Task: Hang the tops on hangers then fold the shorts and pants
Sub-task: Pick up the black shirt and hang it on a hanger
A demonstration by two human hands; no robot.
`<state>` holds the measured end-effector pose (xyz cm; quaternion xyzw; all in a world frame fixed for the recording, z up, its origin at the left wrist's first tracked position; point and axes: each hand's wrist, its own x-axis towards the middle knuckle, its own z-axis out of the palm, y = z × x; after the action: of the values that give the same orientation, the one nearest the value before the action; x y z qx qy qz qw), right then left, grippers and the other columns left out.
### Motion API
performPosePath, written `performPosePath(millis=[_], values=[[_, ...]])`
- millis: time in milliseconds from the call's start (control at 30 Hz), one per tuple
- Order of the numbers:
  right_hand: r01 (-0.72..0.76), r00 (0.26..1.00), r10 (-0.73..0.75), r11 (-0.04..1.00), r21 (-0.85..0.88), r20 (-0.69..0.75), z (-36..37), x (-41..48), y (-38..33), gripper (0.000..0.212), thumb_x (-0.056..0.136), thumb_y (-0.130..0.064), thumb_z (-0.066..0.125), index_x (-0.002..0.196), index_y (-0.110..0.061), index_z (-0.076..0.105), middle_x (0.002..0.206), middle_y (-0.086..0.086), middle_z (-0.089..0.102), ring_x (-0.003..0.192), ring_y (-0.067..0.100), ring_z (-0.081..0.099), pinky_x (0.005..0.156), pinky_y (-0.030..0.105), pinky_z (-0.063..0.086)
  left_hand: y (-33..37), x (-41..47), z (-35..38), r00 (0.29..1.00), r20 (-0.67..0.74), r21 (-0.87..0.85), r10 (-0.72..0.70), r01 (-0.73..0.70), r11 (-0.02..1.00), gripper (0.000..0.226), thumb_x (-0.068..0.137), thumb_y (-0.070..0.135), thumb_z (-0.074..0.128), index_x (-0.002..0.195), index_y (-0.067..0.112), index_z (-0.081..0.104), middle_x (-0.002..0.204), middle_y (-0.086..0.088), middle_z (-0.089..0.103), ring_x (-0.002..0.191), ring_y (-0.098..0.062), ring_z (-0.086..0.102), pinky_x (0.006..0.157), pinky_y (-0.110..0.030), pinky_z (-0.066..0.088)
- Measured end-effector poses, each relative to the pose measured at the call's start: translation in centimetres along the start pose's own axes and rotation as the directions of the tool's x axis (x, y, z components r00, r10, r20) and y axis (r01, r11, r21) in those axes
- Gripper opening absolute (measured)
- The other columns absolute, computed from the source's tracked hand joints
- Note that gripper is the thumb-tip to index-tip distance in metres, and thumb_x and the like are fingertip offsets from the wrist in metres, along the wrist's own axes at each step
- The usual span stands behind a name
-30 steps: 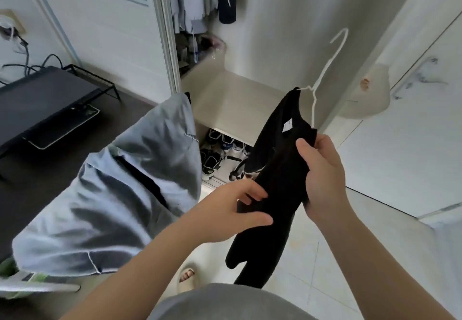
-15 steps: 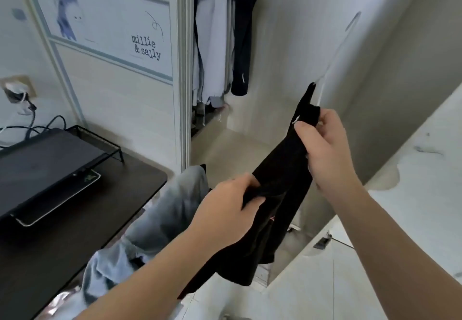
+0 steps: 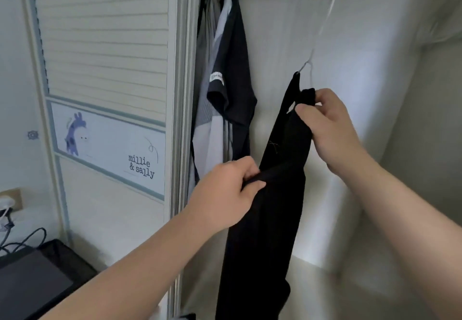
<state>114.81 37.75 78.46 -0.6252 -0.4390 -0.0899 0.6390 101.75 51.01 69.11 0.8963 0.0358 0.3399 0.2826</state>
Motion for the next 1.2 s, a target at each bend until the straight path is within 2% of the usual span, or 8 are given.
performPosePath(millis=[100, 233, 333, 433, 567, 733, 1033, 1200], values=[[0.058, 0.998, -0.058, 0.998, 0.013, 0.027, -0.7, 5.8, -0.1, 0.020, 0.080, -0.031, 0.054, 0.097, -0.019, 0.055, 0.075, -0.002, 0.062, 0.064, 0.008, 0.060, 0.054, 0.016, 0.048, 0.1, 5.7, -1.1, 0.997, -0.023, 0.128, 0.068, -0.065, 0.990, 0.019, 0.096, 0.035, 0.061, 0.081, 0.031, 0.050, 0.064, 0.018, 0.055, 0.059, -0.002, 0.051, 0.055, -0.019, 0.035], [0.136, 0.991, -0.136, 0.991, -0.019, 0.020, -1.6, 13.5, -0.5, 0.014, 0.091, -0.020, 0.054, 0.101, -0.010, 0.054, 0.077, -0.002, 0.061, 0.064, 0.006, 0.060, 0.055, 0.016, 0.047, 0.7, 12.8, -3.1, 0.988, -0.055, 0.338, 0.145, -0.118, 0.934, 0.017, 0.097, 0.042, 0.058, 0.087, 0.031, 0.049, 0.071, 0.013, 0.053, 0.071, -0.006, 0.056, 0.066, -0.030, 0.048], [0.203, 0.979, -0.203, 0.978, -0.054, 0.004, -2.5, 18.7, -1.5, 0.010, 0.093, -0.007, 0.048, 0.088, 0.001, 0.047, 0.067, 0.003, 0.052, 0.057, 0.012, 0.052, 0.050, 0.020, 0.042, 1.7, 17.8, -5.0, 0.984, -0.061, 0.454, 0.166, -0.120, 0.883, 0.019, 0.098, 0.044, 0.055, 0.085, 0.034, 0.043, 0.073, 0.012, 0.052, 0.077, -0.012, 0.058, 0.072, -0.036, 0.051], [0.231, 0.972, -0.234, 0.971, -0.062, -0.036, -3.4, 23.6, -2.9, 0.017, 0.093, -0.005, 0.047, 0.078, -0.012, 0.044, 0.054, -0.008, 0.049, 0.043, 0.004, 0.049, 0.043, 0.018, 0.041, 3.2, 22.3, -6.8, 0.977, -0.072, 0.557, 0.198, -0.126, 0.821, 0.019, 0.099, 0.044, 0.052, 0.087, 0.035, 0.040, 0.076, 0.011, 0.051, 0.080, -0.017, 0.058, 0.067, -0.034, 0.045], [0.227, 0.969, -0.235, 0.969, -0.099, -0.074, -4.5, 29.6, -4.7, 0.025, 0.091, -0.005, 0.046, 0.069, -0.016, 0.041, 0.063, 0.004, 0.049, 0.044, 0.010, 0.051, 0.041, 0.018, 0.042, 5.3, 27.3, -8.8, 0.970, -0.100, 0.627, 0.222, -0.112, 0.771, 0.015, 0.100, 0.039, 0.049, 0.092, 0.026, 0.047, 0.087, 0.003, 0.060, 0.085, -0.027, 0.062, 0.074, -0.041, 0.053], [0.132, 0.983, -0.140, 0.988, -0.076, -0.121, -5.1, 35.6, -5.4, 0.019, 0.092, -0.009, 0.049, 0.073, -0.013, 0.047, 0.071, 0.008, 0.052, 0.060, 0.023, 0.055, 0.053, 0.028, 0.051, 6.6, 31.2, -10.0, 0.963, -0.133, 0.677, 0.234, -0.084, 0.731, 0.012, 0.102, 0.033, 0.046, 0.096, 0.022, 0.047, 0.095, -0.003, 0.062, 0.090, -0.031, 0.062, 0.074, -0.040, 0.050], [-0.058, 0.998, 0.058, 0.998, 0.005, -0.037, -3.6, 38.4, -1.6, 0.014, 0.093, -0.012, 0.051, 0.079, -0.011, 0.049, 0.063, 0.005, 0.050, 0.047, 0.016, 0.046, 0.039, 0.019, 0.045, 4.2, 32.1, -10.2, 0.979, -0.118, 0.725, 0.167, -0.030, 0.689, 0.012, 0.104, 0.030, 0.043, 0.108, 0.021, 0.050, 0.099, -0.003, 0.063, 0.081, -0.028, 0.057, 0.066, -0.036, 0.042], [-0.126, 0.992, 0.124, 0.985, -0.117, -0.026, -3.0, 38.2, -1.7, 0.025, 0.093, -0.036, 0.060, 0.090, -0.012, 0.053, 0.078, 0.007, 0.057, 0.050, 0.017, 0.054, 0.044, 0.025, 0.052, 3.1, 32.1, -10.3, 0.979, -0.106, 0.734, 0.174, -0.041, 0.678, 0.009, 0.103, 0.030, 0.045, 0.103, 0.021, 0.047, 0.091, 0.000, 0.060, 0.081, -0.030, 0.059, 0.066, -0.037, 0.045]])
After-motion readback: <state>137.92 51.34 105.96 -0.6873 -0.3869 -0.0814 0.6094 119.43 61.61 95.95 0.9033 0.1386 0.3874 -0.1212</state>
